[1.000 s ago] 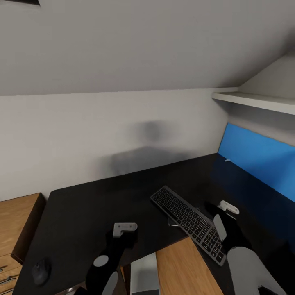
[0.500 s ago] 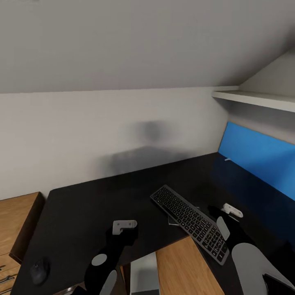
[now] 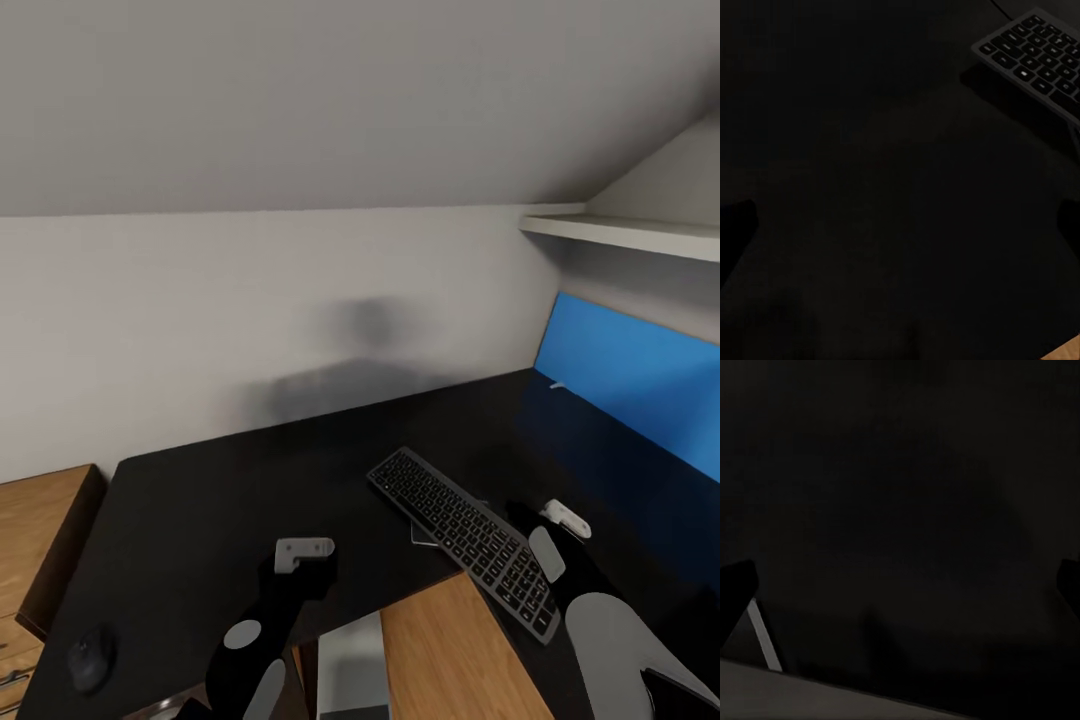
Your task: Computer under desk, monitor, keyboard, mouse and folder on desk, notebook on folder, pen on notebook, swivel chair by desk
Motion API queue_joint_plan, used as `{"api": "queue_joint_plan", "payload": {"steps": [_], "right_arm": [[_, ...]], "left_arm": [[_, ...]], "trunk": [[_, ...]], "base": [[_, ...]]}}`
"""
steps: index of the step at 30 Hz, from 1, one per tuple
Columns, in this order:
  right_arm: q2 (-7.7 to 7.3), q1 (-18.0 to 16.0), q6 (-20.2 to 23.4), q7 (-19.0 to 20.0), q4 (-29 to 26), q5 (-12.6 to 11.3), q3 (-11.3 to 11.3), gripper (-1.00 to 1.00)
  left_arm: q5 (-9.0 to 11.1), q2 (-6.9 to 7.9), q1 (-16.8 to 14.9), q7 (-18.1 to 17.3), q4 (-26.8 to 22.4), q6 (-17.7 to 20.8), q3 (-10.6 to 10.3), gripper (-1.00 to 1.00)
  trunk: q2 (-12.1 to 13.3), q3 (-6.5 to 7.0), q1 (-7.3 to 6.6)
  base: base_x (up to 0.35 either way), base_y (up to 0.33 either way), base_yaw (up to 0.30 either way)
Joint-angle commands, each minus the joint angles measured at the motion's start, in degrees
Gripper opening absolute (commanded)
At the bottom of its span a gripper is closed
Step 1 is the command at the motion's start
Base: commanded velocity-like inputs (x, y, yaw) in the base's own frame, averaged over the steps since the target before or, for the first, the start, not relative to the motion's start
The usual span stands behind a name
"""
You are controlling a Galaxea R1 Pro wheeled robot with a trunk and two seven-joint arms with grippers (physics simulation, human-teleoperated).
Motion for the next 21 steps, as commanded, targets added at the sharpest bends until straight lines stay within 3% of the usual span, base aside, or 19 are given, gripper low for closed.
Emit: {"api": "queue_joint_plan", "payload": {"steps": [1,14,21], "right_arm": [[0.0,-0.02,0.28,-0.24,-0.11,-0.67,-0.01,1.0],[0.07,-0.02,0.3,-0.39,-0.18,-1.09,-0.13,1.0],[0.24,-0.02,0.3,-0.42,-0.2,-1.12,-0.14,1.0]], "left_arm": [[0.6,0.01,-0.05,0.56,-0.03,0.15,-0.1,1.0],[0.6,-0.07,-0.05,0.56,0.17,0.15,-0.1,1.0],[0.6,0.06,-0.04,0.5,0.18,0.22,-0.1,1.0]], "trunk": [[-0.46,-0.25,0.23],[-5.67,-2.58,3.08],[-5.67,-2.58,3.08]], "base": [[0.0,0.0,0.0],[0.0,0.0,0.0],[0.0,0.0,0.0]]}}
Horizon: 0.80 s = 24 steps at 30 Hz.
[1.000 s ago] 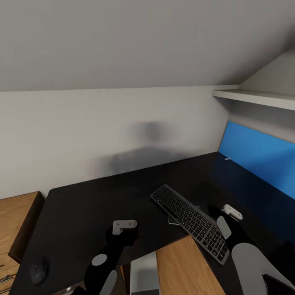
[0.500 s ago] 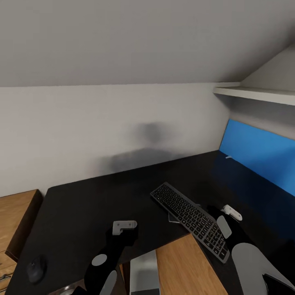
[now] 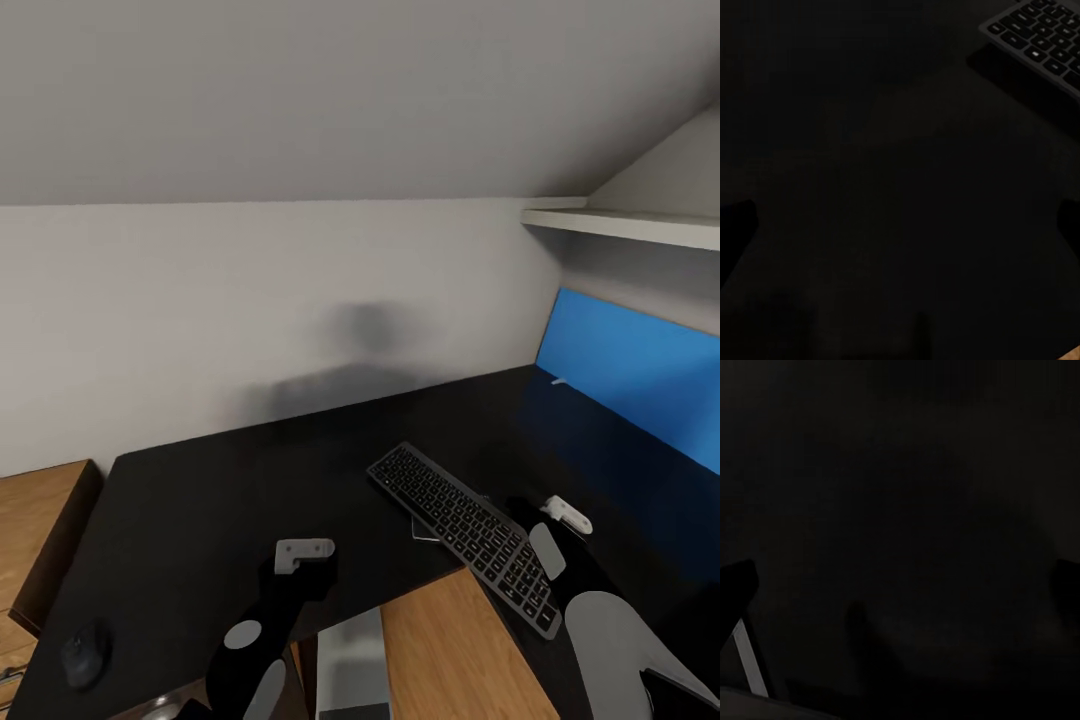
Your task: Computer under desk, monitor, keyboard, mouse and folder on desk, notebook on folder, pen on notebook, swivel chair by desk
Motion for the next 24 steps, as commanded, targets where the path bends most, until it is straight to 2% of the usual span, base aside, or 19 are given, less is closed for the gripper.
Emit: {"api": "queue_joint_plan", "payload": {"steps": [1,8,13,24], "right_arm": [[0.01,0.01,0.39,-0.29,1.22,-1.09,-0.06,1.0],[0.04,0.01,0.47,-0.29,1.22,-1.1,-0.06,1.0],[0.04,0.01,0.46,-0.29,1.22,-1.09,-0.06,1.0],[0.04,0.01,0.39,-0.29,1.24,-1.09,0.02,1.0]], "left_arm": [[0.6,0.04,-0.06,0.55,-0.07,0.16,-0.1,1.0],[0.69,0.42,-0.06,0.53,0.17,0.17,-0.02,1.0],[0.68,0.42,-0.07,0.53,0.62,0.17,-0.01,1.0],[0.61,0.34,-0.05,0.53,0.94,0.17,-0.07,1.0]], "trunk": [[-0.03,-0.07,0.01],[-0.03,-0.07,0.01],[-0.03,-0.07,0.01],[-0.03,-0.07,0.01]], "base": [[0.0,0.0,0.0],[-0.002,0.001,0.0],[-0.131,0.111,0.0],[-0.018,0.117,0.0]]}}
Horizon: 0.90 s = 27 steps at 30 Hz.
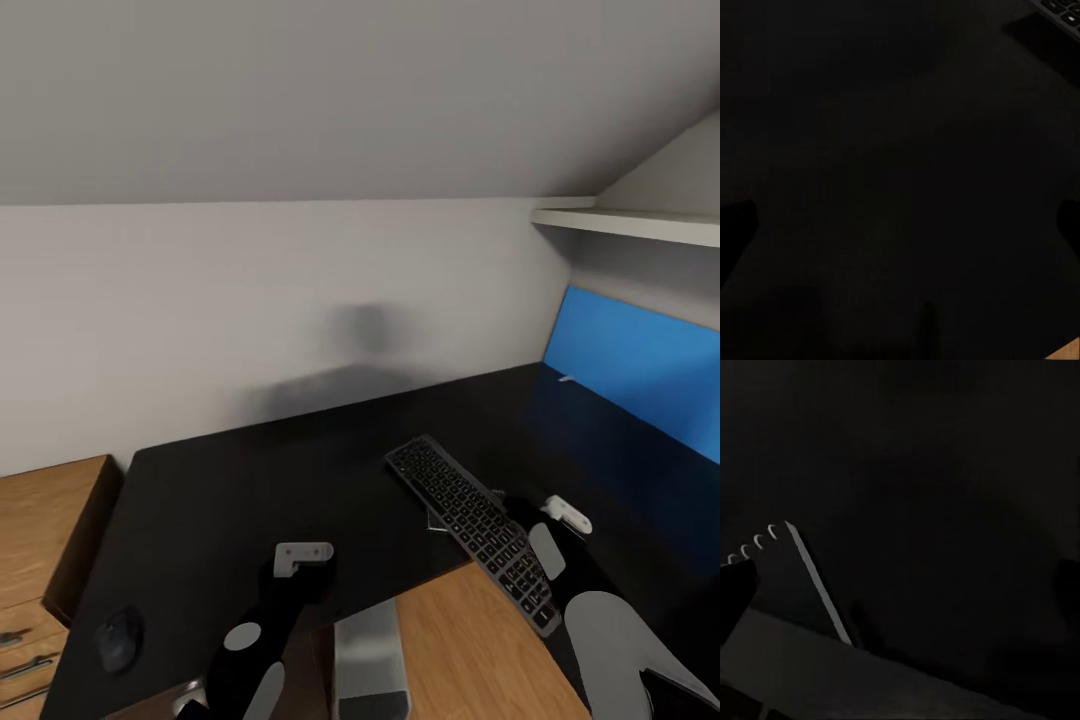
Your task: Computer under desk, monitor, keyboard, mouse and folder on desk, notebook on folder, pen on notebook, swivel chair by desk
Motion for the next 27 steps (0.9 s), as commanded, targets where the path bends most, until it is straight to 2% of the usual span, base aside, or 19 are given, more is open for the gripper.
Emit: {"api": "queue_joint_plan", "payload": {"steps": [1,9,27], "right_arm": [[0.02,0.01,0.41,-0.27,1.25,-1.23,-0.06,1.0],[0.02,0.01,0.41,-0.27,1.28,-1.23,-0.06,1.0],[0.02,0.01,0.35,-0.27,1.29,-1.23,-0.06,1.0]], "left_arm": [[0.6,0.01,-0.05,0.56,-0.05,0.14,-0.12,1.0],[0.6,-0.01,-0.07,0.56,0.05,0.14,-0.14,1.0],[0.59,-0.01,-0.07,0.56,0.07,0.14,-0.14,1.0]], "trunk": [[-0.03,-0.07,0.0],[-0.03,-0.07,0.0],[-0.03,-0.07,0.0]], "base": [[-0.071,0.237,0.0],[-0.037,0.079,0.0],[-0.131,0.102,0.0]]}}
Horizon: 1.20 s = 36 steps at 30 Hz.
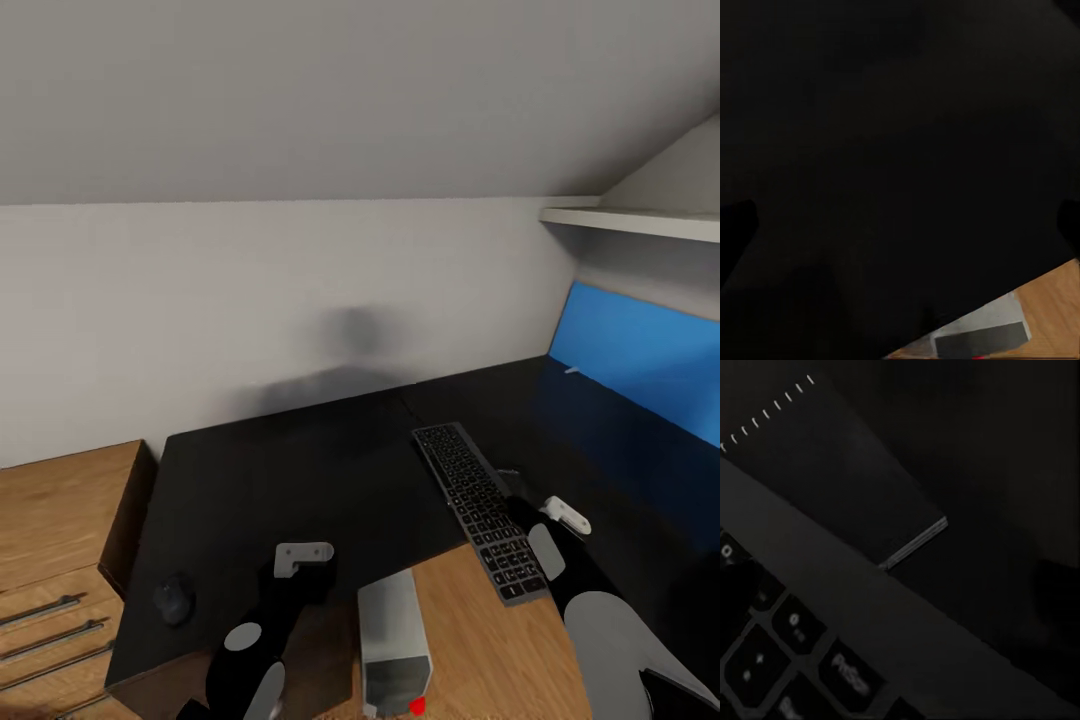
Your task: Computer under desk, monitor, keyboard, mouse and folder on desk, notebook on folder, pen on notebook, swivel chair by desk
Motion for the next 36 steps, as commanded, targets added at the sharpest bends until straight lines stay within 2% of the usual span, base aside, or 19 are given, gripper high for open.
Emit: {"api": "queue_joint_plan", "payload": {"steps": [1,9,36], "right_arm": [[0.0,0.01,0.44,-0.41,0.95,-0.87,-0.11,1.0],[0.09,0.01,0.42,-0.41,0.97,-0.81,-0.11,1.0],[0.08,0.01,0.42,-0.41,0.88,-0.86,-0.04,1.0]], "left_arm": [[0.6,0.02,-0.05,0.56,-0.07,0.15,-0.1,1.0],[0.6,0.02,-0.05,0.56,-0.02,0.15,-0.1,1.0],[0.61,-0.15,-0.05,0.56,0.62,0.15,-0.1,1.0]], "trunk": [[-0.04,-0.07,-0.02],[-0.04,-0.07,-0.02],[-0.04,-0.07,-0.02]], "base": [[-0.163,0.142,0.0],[-0.11,0.112,0.0],[-0.037,0.031,0.0]]}}
